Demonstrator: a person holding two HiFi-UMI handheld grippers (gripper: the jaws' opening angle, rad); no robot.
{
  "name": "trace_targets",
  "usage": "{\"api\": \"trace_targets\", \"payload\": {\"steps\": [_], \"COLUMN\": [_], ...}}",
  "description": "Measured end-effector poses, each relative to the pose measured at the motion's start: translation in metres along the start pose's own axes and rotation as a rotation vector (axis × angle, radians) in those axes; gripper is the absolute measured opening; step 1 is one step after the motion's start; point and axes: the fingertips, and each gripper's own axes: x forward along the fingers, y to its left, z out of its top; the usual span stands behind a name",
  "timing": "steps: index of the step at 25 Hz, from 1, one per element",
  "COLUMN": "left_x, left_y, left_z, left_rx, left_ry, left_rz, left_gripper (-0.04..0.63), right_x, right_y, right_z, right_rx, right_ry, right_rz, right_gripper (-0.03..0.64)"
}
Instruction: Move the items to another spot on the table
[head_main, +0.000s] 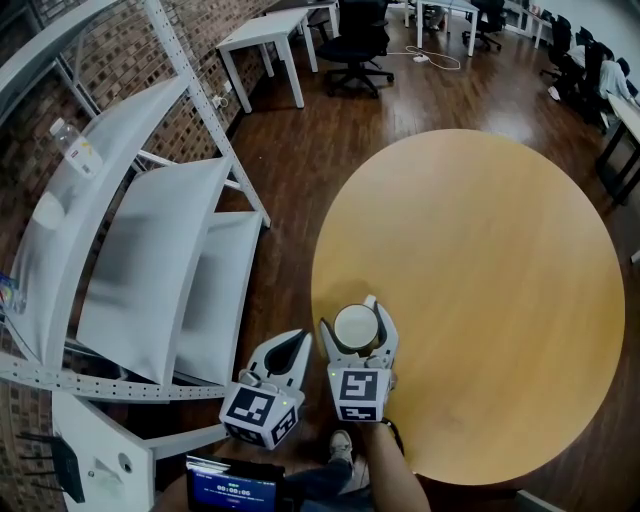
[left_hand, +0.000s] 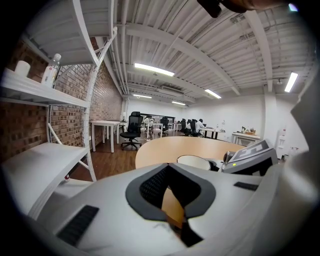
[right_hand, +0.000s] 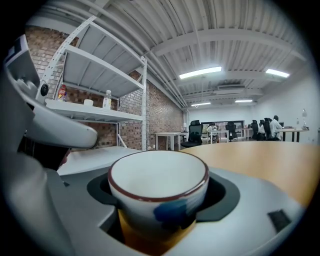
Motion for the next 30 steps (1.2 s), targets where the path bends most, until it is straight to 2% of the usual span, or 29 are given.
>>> {"api": "trace_targets", "payload": {"steps": [15,30], "left_x": [-0.007,-0.030], "left_y": [-0.006,-0.034], "left_z": [0.008,0.057], "left_rx": [0.006,0.004], "left_ry": [-0.019,-0.125], "left_rz": [-0.002,0.010], "left_gripper": [0.005,0.005], "right_x": [-0.010,-0.065], "right_y": [0.002,0.001], "right_z": [0.011,0.090], "right_rx": [-0.017,-0.059], "right_ry": [-0.003,-0.071], "right_rz": [0.020,0.052], "right_gripper": [0.400,0.402]}}
